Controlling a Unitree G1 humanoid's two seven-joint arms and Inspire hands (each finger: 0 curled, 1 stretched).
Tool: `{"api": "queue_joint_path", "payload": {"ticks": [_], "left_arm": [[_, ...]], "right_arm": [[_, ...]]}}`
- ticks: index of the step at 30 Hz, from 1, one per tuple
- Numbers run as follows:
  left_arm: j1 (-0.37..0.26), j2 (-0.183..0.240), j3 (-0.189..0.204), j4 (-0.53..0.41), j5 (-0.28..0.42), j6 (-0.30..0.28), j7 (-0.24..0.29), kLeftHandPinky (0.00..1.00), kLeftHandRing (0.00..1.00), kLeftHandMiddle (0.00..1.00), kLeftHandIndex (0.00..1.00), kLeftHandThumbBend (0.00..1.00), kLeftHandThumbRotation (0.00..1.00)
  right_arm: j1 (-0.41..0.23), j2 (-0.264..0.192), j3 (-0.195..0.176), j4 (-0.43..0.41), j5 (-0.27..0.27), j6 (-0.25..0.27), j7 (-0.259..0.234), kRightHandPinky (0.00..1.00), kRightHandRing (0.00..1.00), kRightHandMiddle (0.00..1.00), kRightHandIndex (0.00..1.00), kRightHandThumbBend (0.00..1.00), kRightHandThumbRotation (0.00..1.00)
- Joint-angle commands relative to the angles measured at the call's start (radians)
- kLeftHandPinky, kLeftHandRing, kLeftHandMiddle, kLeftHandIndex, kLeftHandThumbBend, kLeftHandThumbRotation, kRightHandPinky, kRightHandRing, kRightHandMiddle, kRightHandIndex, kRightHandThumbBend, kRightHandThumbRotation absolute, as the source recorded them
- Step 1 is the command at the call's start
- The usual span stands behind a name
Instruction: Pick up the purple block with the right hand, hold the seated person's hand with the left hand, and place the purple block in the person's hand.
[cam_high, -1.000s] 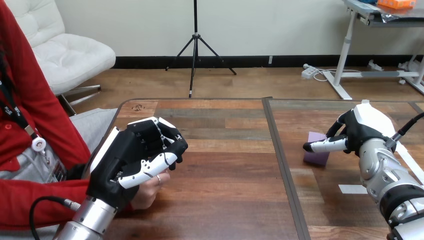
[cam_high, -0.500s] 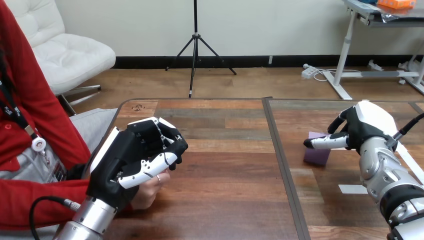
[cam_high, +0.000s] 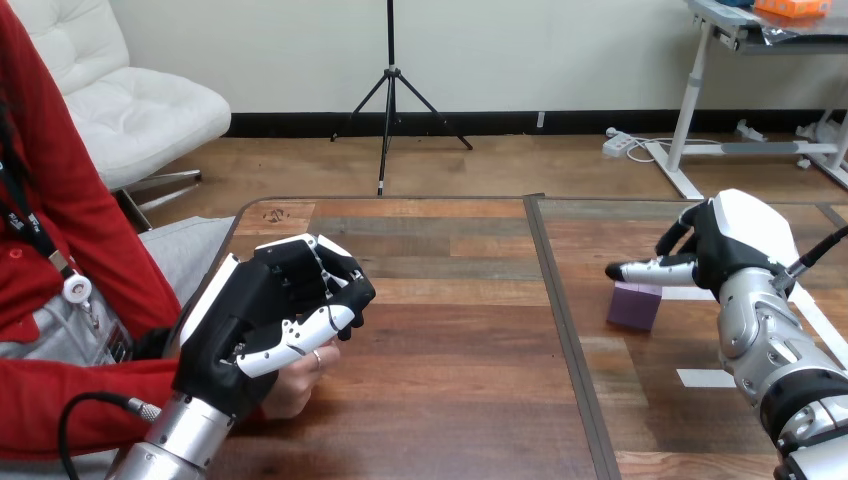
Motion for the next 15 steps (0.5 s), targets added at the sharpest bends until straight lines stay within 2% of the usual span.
{"api": "queue_joint_path", "payload": {"ticks": [1, 10, 14, 15], "left_arm": [[-0.049, 0.017, 0.000, -0.012, -0.005, -0.021, -0.001, 0.24, 0.36, 0.48, 0.44, 0.50, 0.20], [-0.051, 0.018, 0.000, -0.005, -0.008, -0.020, -0.006, 0.25, 0.36, 0.48, 0.44, 0.49, 0.20], [-0.052, 0.017, 0.001, 0.000, -0.009, -0.021, -0.011, 0.25, 0.36, 0.48, 0.44, 0.48, 0.19], [-0.053, 0.017, 0.001, 0.001, -0.009, -0.022, -0.011, 0.25, 0.36, 0.48, 0.44, 0.48, 0.19]], "right_arm": [[-0.078, -0.024, -0.012, -0.030, 0.008, -0.045, -0.052, 0.37, 0.48, 0.50, 0.50, 1.00, 0.45], [-0.081, -0.023, -0.025, -0.030, 0.021, -0.078, -0.081, 0.38, 0.47, 0.50, 0.52, 1.00, 0.50], [-0.087, -0.026, -0.021, -0.029, 0.020, -0.079, -0.053, 0.39, 0.49, 0.52, 0.55, 1.00, 0.53], [-0.090, -0.027, -0.019, -0.028, 0.018, -0.078, -0.042, 0.42, 0.53, 0.56, 0.59, 1.00, 0.55]]}}
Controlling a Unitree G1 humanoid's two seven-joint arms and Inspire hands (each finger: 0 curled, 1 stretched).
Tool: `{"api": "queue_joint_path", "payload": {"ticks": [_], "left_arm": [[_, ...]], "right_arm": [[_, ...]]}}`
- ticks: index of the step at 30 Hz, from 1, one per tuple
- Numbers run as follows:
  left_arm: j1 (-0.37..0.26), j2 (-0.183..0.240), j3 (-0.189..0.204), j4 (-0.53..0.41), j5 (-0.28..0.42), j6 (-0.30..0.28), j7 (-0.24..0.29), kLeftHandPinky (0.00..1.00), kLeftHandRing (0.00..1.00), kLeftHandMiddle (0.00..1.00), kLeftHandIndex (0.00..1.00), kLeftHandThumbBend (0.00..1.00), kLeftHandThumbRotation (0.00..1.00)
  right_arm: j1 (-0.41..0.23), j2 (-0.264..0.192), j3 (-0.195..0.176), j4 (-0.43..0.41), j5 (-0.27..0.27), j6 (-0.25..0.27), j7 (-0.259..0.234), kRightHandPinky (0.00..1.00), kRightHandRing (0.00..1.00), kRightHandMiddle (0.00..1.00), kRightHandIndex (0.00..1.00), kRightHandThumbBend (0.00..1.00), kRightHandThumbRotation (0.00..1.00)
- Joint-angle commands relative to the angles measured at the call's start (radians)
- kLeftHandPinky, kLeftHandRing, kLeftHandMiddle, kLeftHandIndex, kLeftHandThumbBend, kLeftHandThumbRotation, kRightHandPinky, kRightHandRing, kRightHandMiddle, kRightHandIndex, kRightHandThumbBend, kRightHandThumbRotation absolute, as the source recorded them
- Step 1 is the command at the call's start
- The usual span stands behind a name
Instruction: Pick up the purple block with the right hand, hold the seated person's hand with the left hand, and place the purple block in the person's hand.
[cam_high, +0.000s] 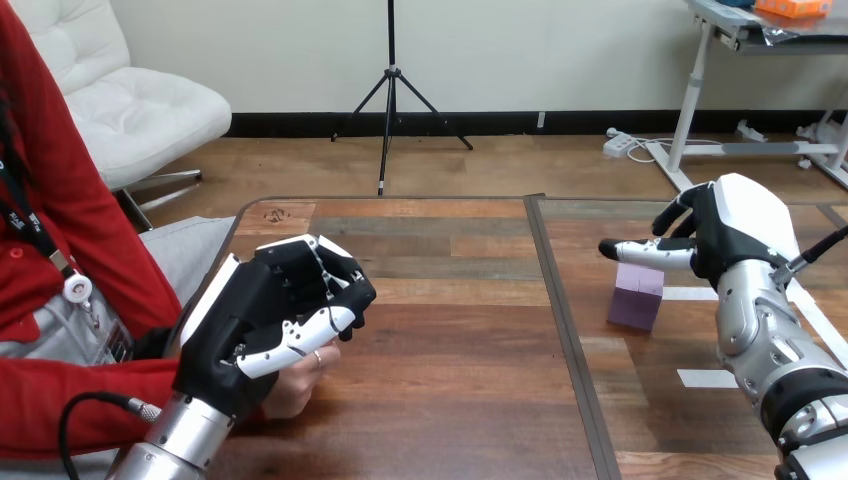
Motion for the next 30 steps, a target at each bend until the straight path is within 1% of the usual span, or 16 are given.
{"api": "queue_joint_path", "payload": {"ticks": [1, 2, 4, 5, 7, 8, 9, 11, 13, 14, 20, 23, 26, 30], "left_arm": [[-0.053, 0.016, 0.001, 0.000, -0.009, -0.022, -0.006, 0.25, 0.36, 0.48, 0.44, 0.48, 0.19], [-0.053, 0.016, 0.001, 0.002, -0.009, -0.023, -0.007, 0.25, 0.36, 0.48, 0.44, 0.48, 0.19], [-0.053, 0.016, 0.001, 0.003, -0.009, -0.025, -0.008, 0.25, 0.36, 0.48, 0.44, 0.48, 0.19], [-0.052, 0.016, 0.001, 0.003, -0.010, -0.024, -0.009, 0.25, 0.36, 0.48, 0.44, 0.48, 0.19], [-0.051, 0.015, 0.001, 0.002, -0.011, -0.023, -0.010, 0.25, 0.36, 0.48, 0.44, 0.48, 0.18], [-0.048, 0.015, 0.000, -0.003, -0.009, -0.021, -0.008, 0.25, 0.36, 0.48, 0.44, 0.48, 0.18], [-0.045, 0.015, -0.001, -0.007, -0.008, -0.019, -0.007, 0.25, 0.37, 0.48, 0.44, 0.47, 0.18], [-0.042, 0.015, -0.001, -0.012, -0.008, -0.019, -0.008, 0.25, 0.37, 0.48, 0.44, 0.47, 0.17], [-0.040, 0.015, -0.001, -0.012, -0.010, -0.022, -0.011, 0.25, 0.36, 0.48, 0.44, 0.46, 0.17], [-0.039, 0.015, -0.001, -0.014, -0.011, -0.021, -0.012, 0.25, 0.36, 0.48, 0.44, 0.46, 0.17], [-0.021, 0.015, -0.002, -0.035, -0.013, -0.015, -0.012, 0.24, 0.36, 0.48, 0.44, 0.48, 0.18], [-0.010, 0.016, -0.002, -0.047, -0.016, -0.014, -0.015, 0.24, 0.36, 0.48, 0.44, 0.48, 0.19], [0.002, 0.018, -0.002, -0.057, -0.015, -0.017, -0.016, 0.24, 0.35, 0.48, 0.44, 0.49, 0.19], [0.019, 0.021, 0.000, -0.067, -0.012, -0.020, -0.016, 0.24, 0.35, 0.48, 0.44, 0.48, 0.19]], "right_arm": [[-0.091, -0.028, -0.003, -0.025, 0.003, -0.013, 0.019, 0.43, 0.54, 0.57, 0.60, 1.00, 0.55], [-0.095, -0.029, 0.000, -0.023, 0.002, -0.006, 0.041, 0.45, 0.55, 0.58, 0.61, 1.00, 0.56], [-0.100, -0.030, 0.002, -0.022, 0.002, 0.002, 0.065, 0.50, 0.61, 0.63, 0.65, 1.00, 0.57], [-0.104, -0.031, 0.004, -0.020, 0.001, 0.012, 0.089, 0.52, 0.63, 0.65, 0.67, 1.00, 0.58], [-0.108, -0.031, 0.005, -0.019, 0.000, 0.023, 0.115, 0.58, 0.68, 0.69, 0.70, 1.00, 0.59], [-0.112, -0.032, 0.008, -0.017, -0.001, 0.030, 0.139, 0.61, 0.70, 0.71, 0.72, 1.00, 0.60], [-0.114, -0.032, 0.009, -0.016, -0.002, 0.035, 0.154, 0.65, 0.73, 0.74, 0.75, 1.00, 0.60], [-0.116, -0.033, 0.011, -0.014, -0.004, 0.042, 0.182, 0.68, 0.76, 0.76, 0.76, 1.00, 0.60], [-0.116, -0.034, 0.013, -0.015, -0.006, 0.046, 0.200, 0.69, 0.77, 0.77, 0.78, 1.00, 0.60], [-0.117, -0.035, 0.017, -0.013, -0.009, 0.049, 0.218, 0.70, 0.78, 0.77, 0.79, 1.00, 0.60], [-0.118, -0.037, 0.034, -0.010, -0.023, 0.069, 0.289, 0.74, 0.83, 0.83, 0.84, 1.00, 0.63], [-0.118, -0.036, 0.038, -0.008, -0.026, 0.081, 0.317, 0.76, 0.85, 0.85, 0.85, 1.00, 0.64], [-0.117, -0.034, 0.039, -0.006, -0.025, 0.091, 0.340, 0.77, 0.87, 0.87, 0.87, 1.00, 0.65], [-0.114, -0.032, 0.038, -0.007, -0.024, 0.094, 0.352, 0.77, 0.88, 0.88, 0.88, 1.00, 0.64]]}}
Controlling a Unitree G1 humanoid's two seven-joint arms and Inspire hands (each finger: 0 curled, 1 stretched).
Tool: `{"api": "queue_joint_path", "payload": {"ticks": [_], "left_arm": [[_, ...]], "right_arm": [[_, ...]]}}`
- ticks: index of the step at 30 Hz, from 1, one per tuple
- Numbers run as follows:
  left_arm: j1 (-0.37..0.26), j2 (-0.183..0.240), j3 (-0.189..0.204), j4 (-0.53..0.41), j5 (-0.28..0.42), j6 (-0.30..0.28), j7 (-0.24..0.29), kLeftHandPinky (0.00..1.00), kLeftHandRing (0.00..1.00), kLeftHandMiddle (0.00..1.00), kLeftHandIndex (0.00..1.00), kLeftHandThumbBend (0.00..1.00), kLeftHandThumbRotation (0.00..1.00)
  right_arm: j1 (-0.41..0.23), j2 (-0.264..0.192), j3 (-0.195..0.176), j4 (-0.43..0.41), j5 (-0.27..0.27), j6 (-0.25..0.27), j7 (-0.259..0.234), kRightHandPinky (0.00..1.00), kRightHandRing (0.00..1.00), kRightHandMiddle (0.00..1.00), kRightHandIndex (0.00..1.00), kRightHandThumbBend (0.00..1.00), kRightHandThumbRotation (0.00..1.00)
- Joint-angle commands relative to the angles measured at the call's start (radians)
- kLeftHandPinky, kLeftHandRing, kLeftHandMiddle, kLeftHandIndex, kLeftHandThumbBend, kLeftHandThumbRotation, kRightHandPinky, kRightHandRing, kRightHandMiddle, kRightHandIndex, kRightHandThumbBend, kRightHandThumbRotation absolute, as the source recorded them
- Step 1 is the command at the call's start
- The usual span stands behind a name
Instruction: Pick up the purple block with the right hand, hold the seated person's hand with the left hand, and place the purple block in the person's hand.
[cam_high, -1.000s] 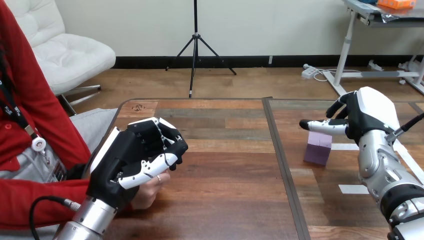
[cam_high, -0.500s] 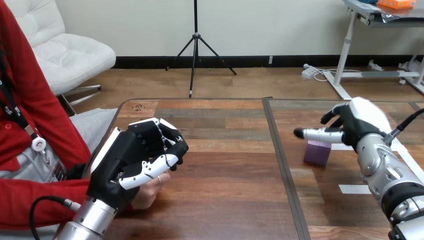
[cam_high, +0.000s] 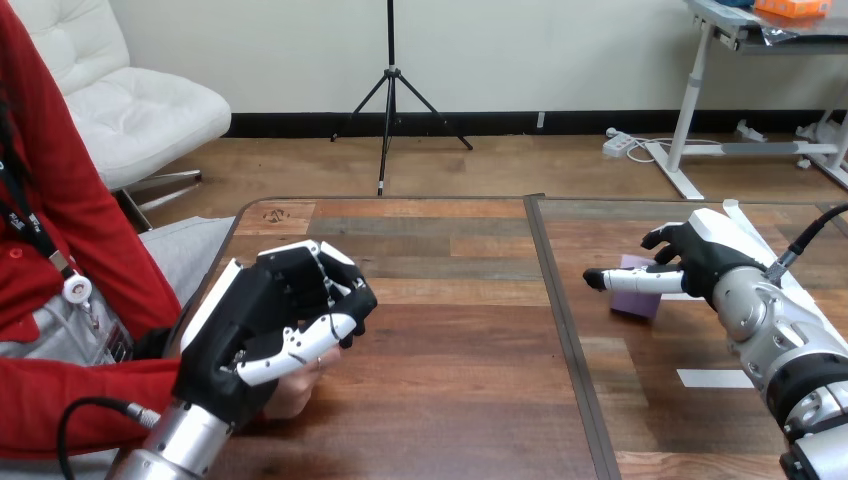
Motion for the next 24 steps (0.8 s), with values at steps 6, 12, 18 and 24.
{"api": "queue_joint_path", "payload": {"ticks": [6, 12, 18, 24], "left_arm": [[0.025, 0.021, 0.000, -0.069, -0.015, -0.020, -0.006, 0.24, 0.36, 0.47, 0.44, 0.48, 0.19], [0.047, 0.022, 0.000, -0.073, -0.017, -0.021, -0.009, 0.24, 0.37, 0.48, 0.44, 0.49, 0.19], [0.063, 0.020, -0.001, -0.074, -0.026, -0.024, -0.020, 0.25, 0.38, 0.48, 0.45, 0.50, 0.19], [0.079, 0.015, -0.004, -0.088, -0.030, -0.014, -0.020, 0.26, 0.38, 0.49, 0.45, 0.50, 0.18]], "right_arm": [[-0.078, -0.009, 0.009, -0.007, -0.001, 0.011, 0.028, 0.78, 0.90, 0.89, 0.89, 1.00, 0.62], [-0.077, -0.005, 0.009, -0.006, 0.003, 0.014, 0.042, 0.81, 0.92, 0.91, 0.91, 1.00, 0.60], [-0.076, -0.002, 0.004, -0.005, 0.010, 0.012, 0.049, 0.83, 0.93, 0.93, 0.92, 1.00, 0.57], [-0.079, 0.001, 0.006, -0.004, 0.009, 0.016, 0.053, 0.84, 0.94, 0.94, 0.93, 1.00, 0.54]]}}
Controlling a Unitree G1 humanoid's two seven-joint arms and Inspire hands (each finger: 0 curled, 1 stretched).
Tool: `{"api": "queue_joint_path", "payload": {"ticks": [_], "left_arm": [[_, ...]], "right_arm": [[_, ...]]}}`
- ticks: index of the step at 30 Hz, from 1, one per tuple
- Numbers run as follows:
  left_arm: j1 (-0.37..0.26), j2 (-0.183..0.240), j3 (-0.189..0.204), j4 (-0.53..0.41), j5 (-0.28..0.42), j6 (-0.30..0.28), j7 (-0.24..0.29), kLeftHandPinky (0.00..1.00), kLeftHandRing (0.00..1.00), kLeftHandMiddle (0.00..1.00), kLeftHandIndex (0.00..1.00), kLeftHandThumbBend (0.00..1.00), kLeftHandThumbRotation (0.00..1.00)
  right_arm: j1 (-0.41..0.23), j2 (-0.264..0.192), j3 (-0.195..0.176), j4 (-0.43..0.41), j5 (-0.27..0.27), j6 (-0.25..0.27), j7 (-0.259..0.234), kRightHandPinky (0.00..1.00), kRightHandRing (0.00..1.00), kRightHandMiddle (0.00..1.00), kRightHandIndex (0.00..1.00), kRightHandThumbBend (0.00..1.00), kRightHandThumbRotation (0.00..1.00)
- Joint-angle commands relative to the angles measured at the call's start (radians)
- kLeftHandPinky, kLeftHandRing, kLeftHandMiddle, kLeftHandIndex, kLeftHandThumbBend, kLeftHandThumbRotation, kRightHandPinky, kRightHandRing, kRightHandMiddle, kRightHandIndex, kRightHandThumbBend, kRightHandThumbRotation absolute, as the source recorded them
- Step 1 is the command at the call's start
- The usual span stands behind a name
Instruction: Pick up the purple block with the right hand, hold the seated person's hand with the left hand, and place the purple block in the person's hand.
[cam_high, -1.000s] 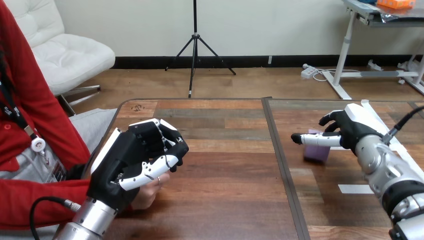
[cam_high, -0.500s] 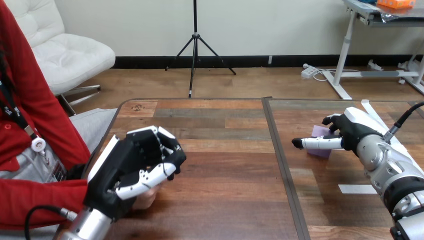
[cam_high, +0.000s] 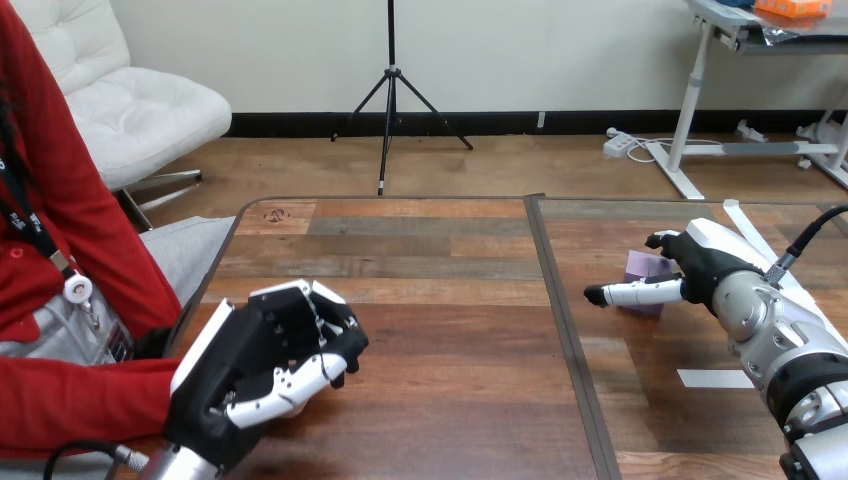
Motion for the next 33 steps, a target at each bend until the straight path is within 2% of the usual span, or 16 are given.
{"api": "queue_joint_path", "payload": {"ticks": [1, 17, 26, 33], "left_arm": [[-0.021, 0.008, -0.005, -0.061, -0.022, -0.010, 0.000, 0.26, 0.38, 0.49, 0.45, 0.50, 0.18], [0.006, 0.000, -0.013, -0.102, -0.033, 0.020, 0.008, 0.25, 0.38, 0.49, 0.45, 0.48, 0.15], [0.006, 0.000, -0.012, -0.107, -0.023, 0.021, 0.019, 0.25, 0.39, 0.49, 0.45, 0.47, 0.15], [-0.001, 0.002, -0.012, -0.097, -0.012, 0.019, 0.033, 0.25, 0.39, 0.49, 0.46, 0.46, 0.17]], "right_arm": [[-0.078, 0.003, -0.002, -0.005, 0.005, 0.001, 0.003, 0.84, 0.94, 0.94, 0.93, 1.00, 0.53], [-0.095, -0.002, 0.032, -0.005, -0.031, -0.009, 0.001, 0.78, 0.91, 0.91, 0.89, 1.00, 0.46], [-0.106, -0.004, 0.034, -0.007, -0.039, -0.007, 0.002, 0.72, 0.84, 0.82, 0.79, 1.00, 0.43], [-0.110, -0.003, 0.024, -0.008, -0.029, -0.004, -0.009, 0.62, 0.73, 0.73, 0.71, 1.00, 0.41]]}}
